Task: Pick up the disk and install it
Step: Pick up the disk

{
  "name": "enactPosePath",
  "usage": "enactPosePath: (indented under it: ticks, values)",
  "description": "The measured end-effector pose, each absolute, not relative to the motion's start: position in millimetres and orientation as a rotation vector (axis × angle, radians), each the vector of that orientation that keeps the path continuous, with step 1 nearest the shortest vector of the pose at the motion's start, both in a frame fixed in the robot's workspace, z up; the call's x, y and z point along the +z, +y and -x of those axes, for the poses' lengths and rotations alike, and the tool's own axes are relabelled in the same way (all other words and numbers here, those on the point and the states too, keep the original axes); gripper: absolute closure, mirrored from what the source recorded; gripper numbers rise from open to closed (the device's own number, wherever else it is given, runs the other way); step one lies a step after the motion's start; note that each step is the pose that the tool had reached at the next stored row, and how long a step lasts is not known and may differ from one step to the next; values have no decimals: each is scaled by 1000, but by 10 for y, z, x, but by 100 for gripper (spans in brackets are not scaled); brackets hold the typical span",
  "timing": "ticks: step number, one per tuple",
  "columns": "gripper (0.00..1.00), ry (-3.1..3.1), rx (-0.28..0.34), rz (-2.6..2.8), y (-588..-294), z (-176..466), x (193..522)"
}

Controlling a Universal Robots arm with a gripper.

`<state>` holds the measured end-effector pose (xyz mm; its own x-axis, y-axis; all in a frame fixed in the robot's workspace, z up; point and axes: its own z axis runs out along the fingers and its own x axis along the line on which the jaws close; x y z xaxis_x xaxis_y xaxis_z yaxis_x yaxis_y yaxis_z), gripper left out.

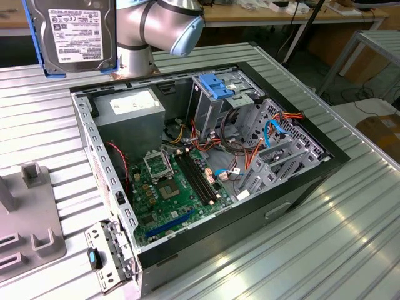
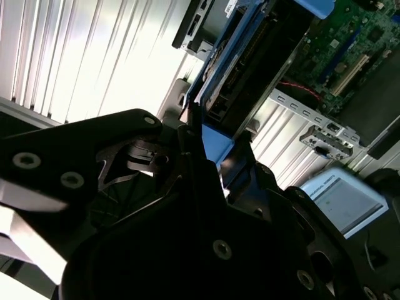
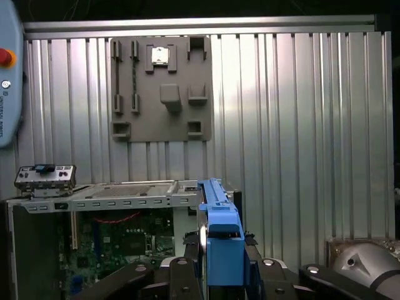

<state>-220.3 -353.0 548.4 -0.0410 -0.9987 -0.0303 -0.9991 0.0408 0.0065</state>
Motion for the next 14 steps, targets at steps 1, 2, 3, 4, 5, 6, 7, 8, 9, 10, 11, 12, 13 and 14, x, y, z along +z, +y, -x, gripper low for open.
enactPosePath:
  ticks: [1,2,3,4,5,6,7,8,9,10,11,12,13,14]
  values:
    - [63,2254,40,2163,-3530,2152,5483]
    - [63,2254,40,2163,-3530,2098,5483]
    - [63,2254,40,2163,-3531,1979,5483]
    - [63,2254,40,2163,-3530,1911,5484]
    - [63,2254,40,2163,-3530,1858,5483]
    - [63,2254,40,2163,-3530,1800,5483]
    - [63,2254,40,2163,-3530,1726,5483]
    - [63,2254,40,2163,-3530,1631,5484]
    - [63,2254,40,2163,-3530,1558,5483]
    - [63,2254,40,2163,-3530,1487,5483]
    - [63,2254,40,2163,-3530,1420,5484]
    - [63,2254,40,2163,-3530,1335,5483]
    - [63,2254,40,2164,-3530,1290,5484]
    - [63,2254,40,2163,-3530,1244,5483]
